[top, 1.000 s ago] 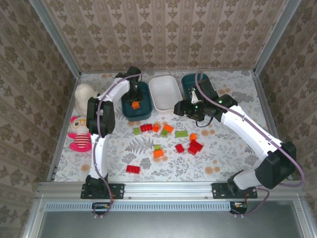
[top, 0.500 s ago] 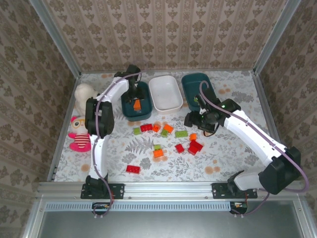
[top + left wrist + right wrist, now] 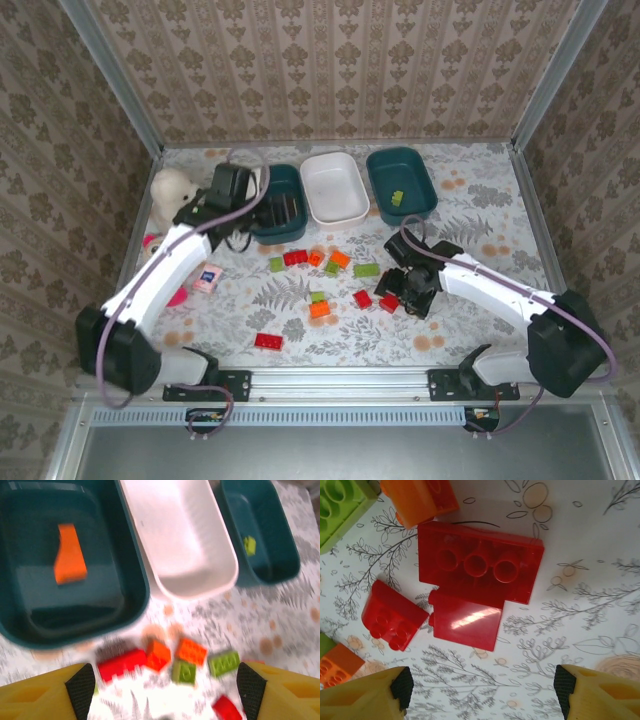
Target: Sort the legos into containers by color
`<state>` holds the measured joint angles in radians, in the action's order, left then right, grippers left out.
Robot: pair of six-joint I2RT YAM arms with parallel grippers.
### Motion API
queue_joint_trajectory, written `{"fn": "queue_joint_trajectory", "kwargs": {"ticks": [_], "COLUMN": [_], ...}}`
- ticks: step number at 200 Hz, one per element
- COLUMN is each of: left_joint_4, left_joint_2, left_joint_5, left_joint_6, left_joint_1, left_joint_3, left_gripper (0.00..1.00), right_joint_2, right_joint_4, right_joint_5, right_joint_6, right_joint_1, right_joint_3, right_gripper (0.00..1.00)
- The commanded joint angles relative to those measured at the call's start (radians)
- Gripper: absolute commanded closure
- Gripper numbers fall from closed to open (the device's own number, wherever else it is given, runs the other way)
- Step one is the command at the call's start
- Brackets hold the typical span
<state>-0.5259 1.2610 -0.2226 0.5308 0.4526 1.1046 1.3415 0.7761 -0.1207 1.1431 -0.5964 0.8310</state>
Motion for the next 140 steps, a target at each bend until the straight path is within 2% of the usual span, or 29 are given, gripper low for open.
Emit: {"fn": "queue_joint_trajectory", "kwargs": {"ticks": [1, 29, 53, 68, 94, 116, 140], "left_joint_4": [0.076, 0.059, 0.023, 0.011, 0.013, 0.017, 0.016], "left_joint_2": [-0.155, -0.355, -0.446, -0.463, -0.458, -0.452, -0.436], "left_joint_5": [-0.08, -0.081, -0.064, -0.06, -0.063, -0.059, -0.066], "left_joint_6": [0.063, 0.123, 0.142, 0.145, 0.155, 0.152, 0.141], "left_joint_1": [0.033, 0.043, 0.044, 0.044, 0.044, 0.046, 0.047], "left_joint_3": [-0.155, -0.301, -0.344, -0.351, -0.349, -0.338, -0.326], "left_gripper": [0.21, 0.19, 0.19, 0.19, 0.2, 0.2, 0.2], "right_joint_2": [0.042, 0.111, 0.149, 0.174, 0.214, 0.229, 0.223], "right_joint_4": [-0.08, -0.087, -0.101, -0.115, -0.123, -0.121, -0.111], "right_joint_5": [0.022, 0.041, 0.041, 0.035, 0.039, 0.046, 0.056], "right_joint_6": [0.084, 0.089, 0.091, 0.092, 0.093, 0.089, 0.072], "right_joint_1": [-0.013, -0.013, -0.013, -0.013, -0.012, -0.012, -0.013], "right_joint_3": [0.003, 0.01, 0.013, 0.014, 0.022, 0.025, 0.032], "right_gripper": [0.22, 0.24, 0.27, 0.29, 0.4, 0.43, 0.55]}}
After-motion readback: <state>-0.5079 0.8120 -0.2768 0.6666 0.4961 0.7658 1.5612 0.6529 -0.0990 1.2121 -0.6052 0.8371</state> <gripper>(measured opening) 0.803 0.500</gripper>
